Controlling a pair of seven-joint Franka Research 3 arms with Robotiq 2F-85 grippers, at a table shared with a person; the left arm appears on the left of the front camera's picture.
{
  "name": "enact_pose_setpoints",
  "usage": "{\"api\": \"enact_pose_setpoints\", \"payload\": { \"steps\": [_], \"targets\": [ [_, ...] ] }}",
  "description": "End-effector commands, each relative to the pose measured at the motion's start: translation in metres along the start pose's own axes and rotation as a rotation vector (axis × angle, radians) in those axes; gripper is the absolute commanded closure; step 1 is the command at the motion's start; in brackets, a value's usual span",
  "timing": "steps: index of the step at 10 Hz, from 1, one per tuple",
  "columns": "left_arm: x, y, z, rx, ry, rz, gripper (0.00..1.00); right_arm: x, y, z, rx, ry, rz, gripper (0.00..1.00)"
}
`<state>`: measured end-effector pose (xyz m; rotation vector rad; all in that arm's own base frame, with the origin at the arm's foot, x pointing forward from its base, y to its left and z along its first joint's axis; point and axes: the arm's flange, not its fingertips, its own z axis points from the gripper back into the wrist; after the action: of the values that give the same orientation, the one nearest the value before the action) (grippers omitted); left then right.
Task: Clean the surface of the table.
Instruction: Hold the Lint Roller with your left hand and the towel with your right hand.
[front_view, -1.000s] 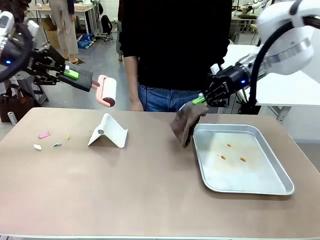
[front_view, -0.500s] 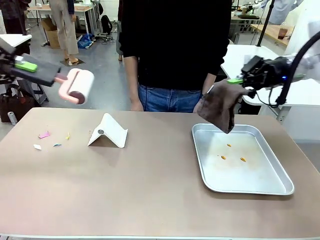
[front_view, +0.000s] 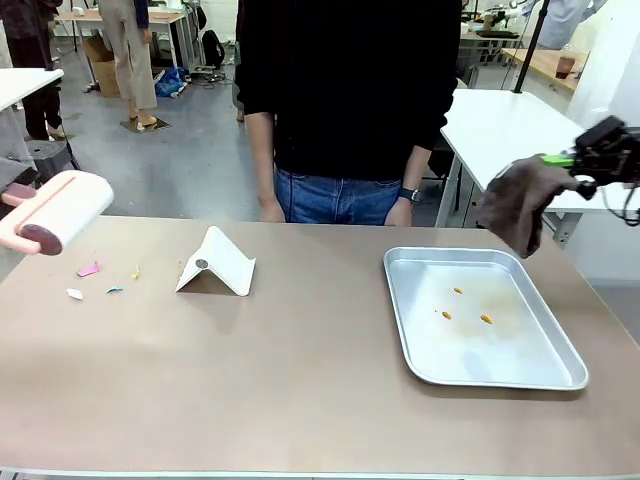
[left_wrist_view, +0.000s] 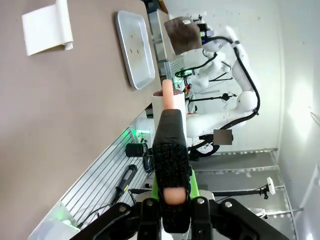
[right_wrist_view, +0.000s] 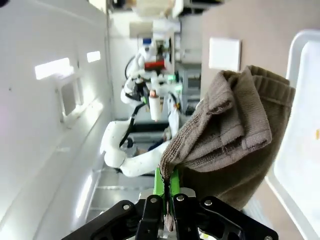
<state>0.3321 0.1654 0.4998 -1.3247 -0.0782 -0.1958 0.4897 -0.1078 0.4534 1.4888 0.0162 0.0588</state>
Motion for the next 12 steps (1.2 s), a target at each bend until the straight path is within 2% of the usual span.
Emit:
{"api": "enact_pose_setpoints", "payload": {
  "steps": [1,2,4,5,6,12],
  "targets": [
    [-0.004,0.011,0.014,-0.012,-0.006,0.003,1.00,-0.020,-0.003,0.023,-0.018,-0.113,0.137,1.00],
    [-0.011,0.022,0.025,-0.007,-0.019,0.013,1.00,-0.027,-0.006,0.036,-0.059,-0.139,0.159,1.00],
    [-0.020,0.036,0.042,-0.010,-0.108,0.076,1.00,-0.039,-0.010,0.045,-0.078,-0.134,0.205,1.00],
    [-0.018,0.044,0.049,0.007,-0.210,0.175,1.00,-0.041,-0.010,0.038,-0.084,-0.114,0.213,1.00],
    [-0.019,0.036,0.033,-0.009,-0.077,0.061,1.00,-0.031,-0.007,0.059,-0.045,-0.139,0.167,1.00],
    [-0.019,0.036,0.033,-0.009,-0.077,0.061,1.00,-0.031,-0.007,0.059,-0.045,-0.139,0.167,1.00]
  ]
}}
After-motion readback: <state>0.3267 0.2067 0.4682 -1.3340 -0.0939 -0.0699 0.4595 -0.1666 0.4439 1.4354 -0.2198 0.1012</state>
